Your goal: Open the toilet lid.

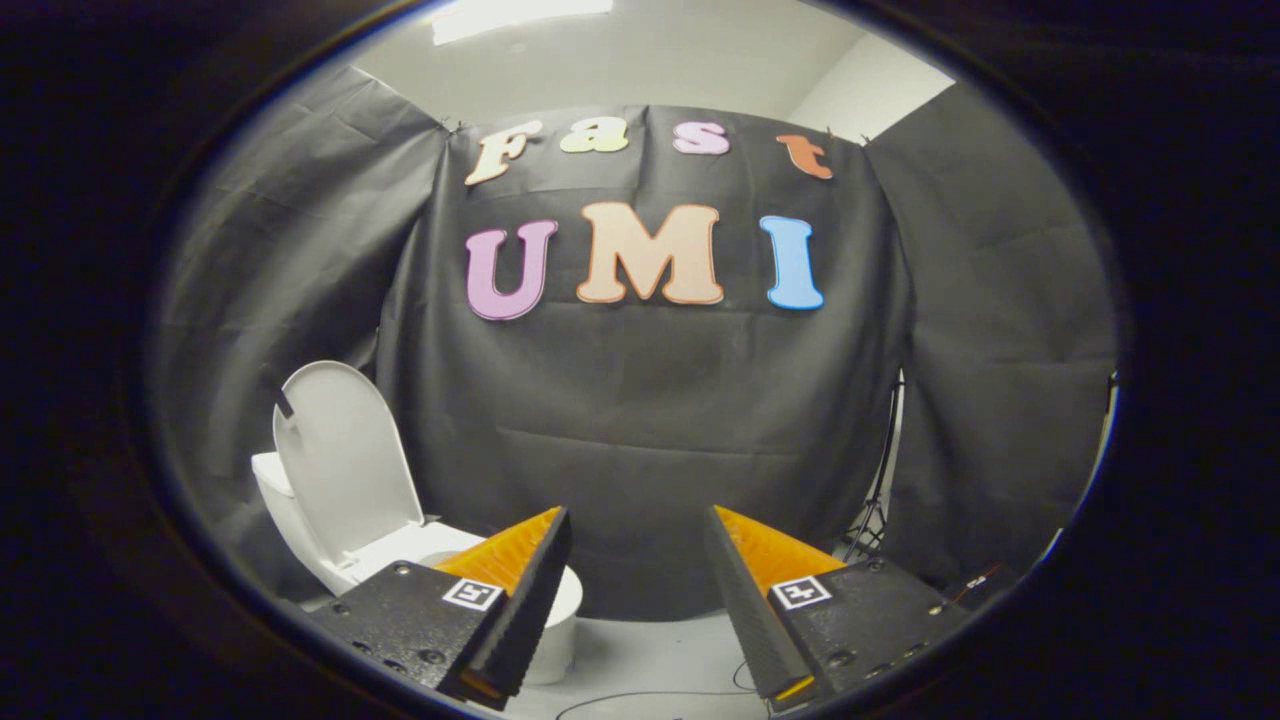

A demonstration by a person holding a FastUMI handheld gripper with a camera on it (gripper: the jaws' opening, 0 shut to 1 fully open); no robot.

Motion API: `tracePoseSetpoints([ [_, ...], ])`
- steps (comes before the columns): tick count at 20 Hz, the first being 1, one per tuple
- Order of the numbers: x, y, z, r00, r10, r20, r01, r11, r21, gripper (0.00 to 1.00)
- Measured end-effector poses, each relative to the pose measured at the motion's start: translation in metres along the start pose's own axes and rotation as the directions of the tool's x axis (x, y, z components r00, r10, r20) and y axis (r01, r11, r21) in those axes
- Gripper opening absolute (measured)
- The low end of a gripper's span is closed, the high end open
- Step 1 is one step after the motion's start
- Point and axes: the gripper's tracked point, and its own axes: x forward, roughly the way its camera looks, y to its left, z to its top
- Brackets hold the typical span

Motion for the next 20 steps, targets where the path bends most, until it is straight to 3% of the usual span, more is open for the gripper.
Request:
tracePoseSetpoints([
  [15, 0.001, -0.021, -0.023, 1.000, 0.007, 0.008, -0.008, 0.995, 0.100, 0.83],
  [20, 0.003, -0.025, -0.026, 0.998, 0.057, -0.008, -0.056, 0.994, 0.098, 0.83],
])
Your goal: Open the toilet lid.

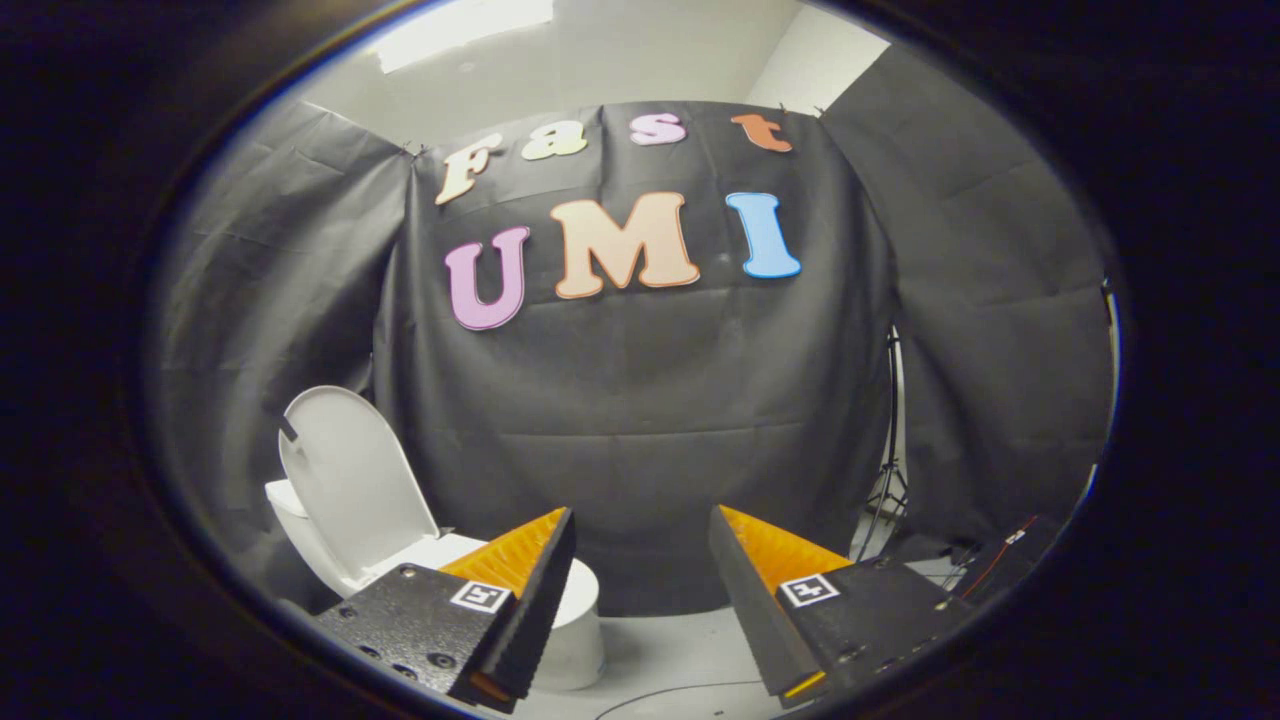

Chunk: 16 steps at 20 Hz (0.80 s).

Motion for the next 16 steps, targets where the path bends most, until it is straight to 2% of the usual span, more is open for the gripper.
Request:
tracePoseSetpoints([
  [3, 0.009, -0.021, 0.008, 1.000, 0.006, -0.017, -0.006, 1.000, -0.030, 0.83],
  [9, 0.006, -0.069, 0.022, 0.999, -0.035, 0.010, 0.035, 0.998, -0.047, 0.83],
  [13, 0.007, -0.077, 0.012, 0.999, -0.037, -0.026, 0.036, 0.998, -0.058, 0.83],
  [16, 0.008, -0.071, 0.004, 0.998, -0.011, -0.065, 0.006, 0.997, -0.072, 0.83],
])
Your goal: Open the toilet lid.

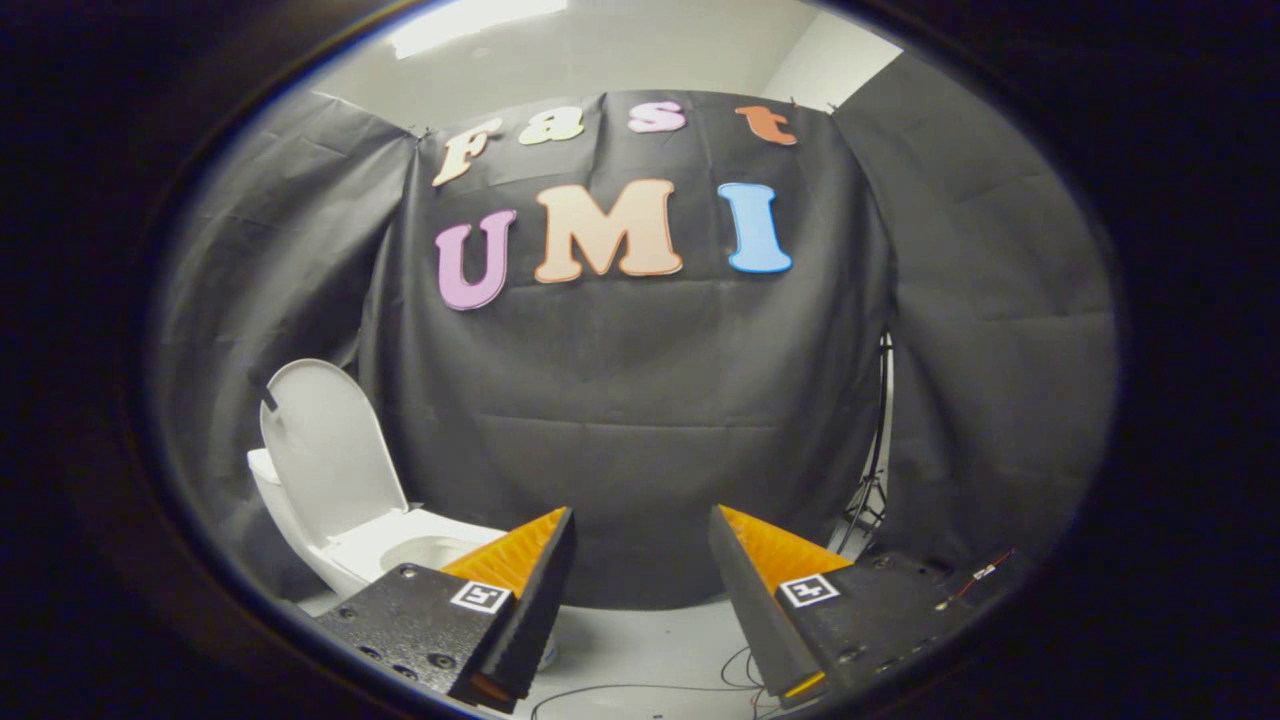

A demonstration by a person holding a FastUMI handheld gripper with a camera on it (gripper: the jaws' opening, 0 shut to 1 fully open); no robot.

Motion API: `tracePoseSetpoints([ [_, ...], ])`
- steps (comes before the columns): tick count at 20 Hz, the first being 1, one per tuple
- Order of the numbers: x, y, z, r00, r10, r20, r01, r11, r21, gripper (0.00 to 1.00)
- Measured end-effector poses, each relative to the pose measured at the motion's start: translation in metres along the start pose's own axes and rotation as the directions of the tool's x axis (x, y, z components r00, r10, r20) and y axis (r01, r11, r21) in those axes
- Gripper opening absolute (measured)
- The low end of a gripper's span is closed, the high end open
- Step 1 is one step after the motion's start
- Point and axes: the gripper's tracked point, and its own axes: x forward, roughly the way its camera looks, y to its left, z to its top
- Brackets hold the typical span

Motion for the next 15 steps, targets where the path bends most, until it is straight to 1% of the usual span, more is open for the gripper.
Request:
tracePoseSetpoints([
  [2, 0.000, -0.001, -0.008, 1.000, -0.003, -0.029, 0.004, 1.000, 0.007, 0.83],
  [4, 0.000, 0.002, -0.009, 0.999, 0.018, -0.036, -0.018, 1.000, 0.013, 0.82],
  [6, 0.000, 0.002, -0.008, 0.999, 0.013, -0.035, -0.014, 1.000, -0.007, 0.82],
  [7, -0.001, -0.003, -0.016, 0.998, -0.002, -0.070, 0.000, 1.000, -0.024, 0.82],
  [8, -0.004, -0.007, -0.021, 0.996, -0.013, -0.092, 0.013, 1.000, 0.004, 0.82],
  [9, 0.000, -0.004, -0.026, 0.994, 0.005, -0.106, -0.003, 1.000, 0.020, 0.82],
  [10, -0.001, 0.000, -0.029, 0.993, 0.020, -0.118, -0.019, 1.000, 0.009, 0.82],
  [13, -0.016, 0.011, -0.040, 0.984, 0.060, -0.167, -0.064, 0.998, -0.019, 0.77],
  [15, -0.031, 0.008, -0.049, 0.974, 0.080, -0.213, -0.083, 0.997, -0.005, 0.75],
])
